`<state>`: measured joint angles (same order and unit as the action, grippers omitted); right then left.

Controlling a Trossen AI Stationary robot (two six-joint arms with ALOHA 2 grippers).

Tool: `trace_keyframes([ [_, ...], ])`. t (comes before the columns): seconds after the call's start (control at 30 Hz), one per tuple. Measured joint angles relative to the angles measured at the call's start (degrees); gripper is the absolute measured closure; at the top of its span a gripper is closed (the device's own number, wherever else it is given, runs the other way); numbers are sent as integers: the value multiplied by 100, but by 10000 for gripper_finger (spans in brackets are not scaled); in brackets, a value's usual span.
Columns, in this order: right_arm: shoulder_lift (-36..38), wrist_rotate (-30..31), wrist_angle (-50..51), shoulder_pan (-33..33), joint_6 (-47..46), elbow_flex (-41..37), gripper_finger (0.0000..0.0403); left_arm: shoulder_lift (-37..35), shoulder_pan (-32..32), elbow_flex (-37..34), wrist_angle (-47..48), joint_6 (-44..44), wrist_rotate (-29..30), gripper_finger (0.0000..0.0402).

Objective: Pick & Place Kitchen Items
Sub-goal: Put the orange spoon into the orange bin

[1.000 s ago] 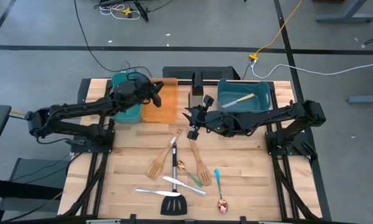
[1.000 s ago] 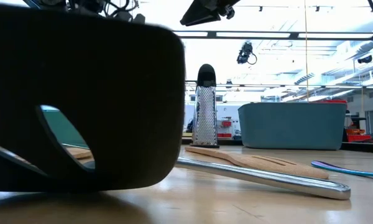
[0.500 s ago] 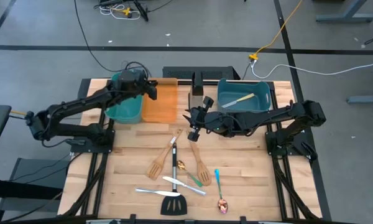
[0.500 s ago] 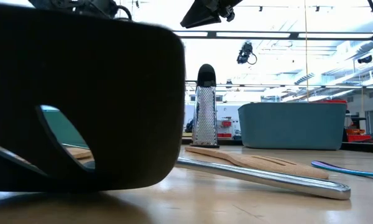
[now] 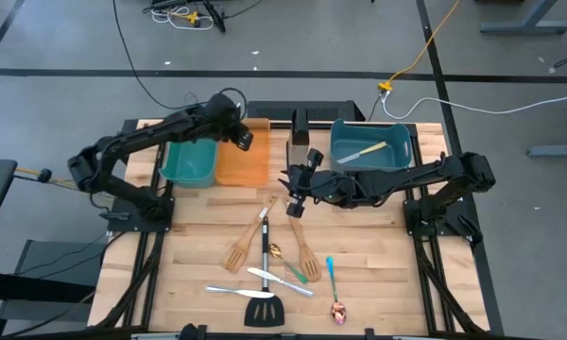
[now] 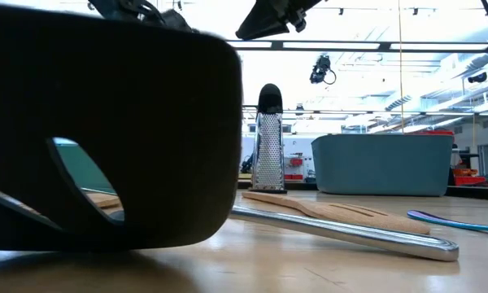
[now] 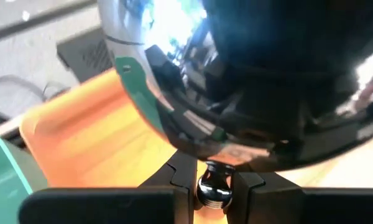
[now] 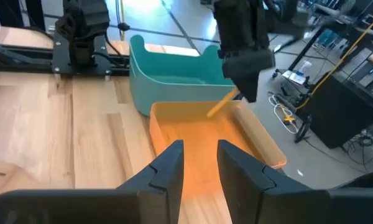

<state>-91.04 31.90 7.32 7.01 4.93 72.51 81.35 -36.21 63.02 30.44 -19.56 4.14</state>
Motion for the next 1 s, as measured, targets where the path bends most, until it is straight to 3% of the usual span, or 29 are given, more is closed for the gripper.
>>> trace_keyframes([
  [0.2, -3, 2, 43, 45, -17, 0, 296, 677, -102, 204, 295, 25, -507, 352],
  [0.43, -3, 2, 45, 98, -2, 0, 296, 1146, -191, 206, 421, 21, -596, 352],
  [1.0, -3, -116, 71, 111, 0, 0, 296, 1325, -224, 206, 590, -118, -831, 352],
])
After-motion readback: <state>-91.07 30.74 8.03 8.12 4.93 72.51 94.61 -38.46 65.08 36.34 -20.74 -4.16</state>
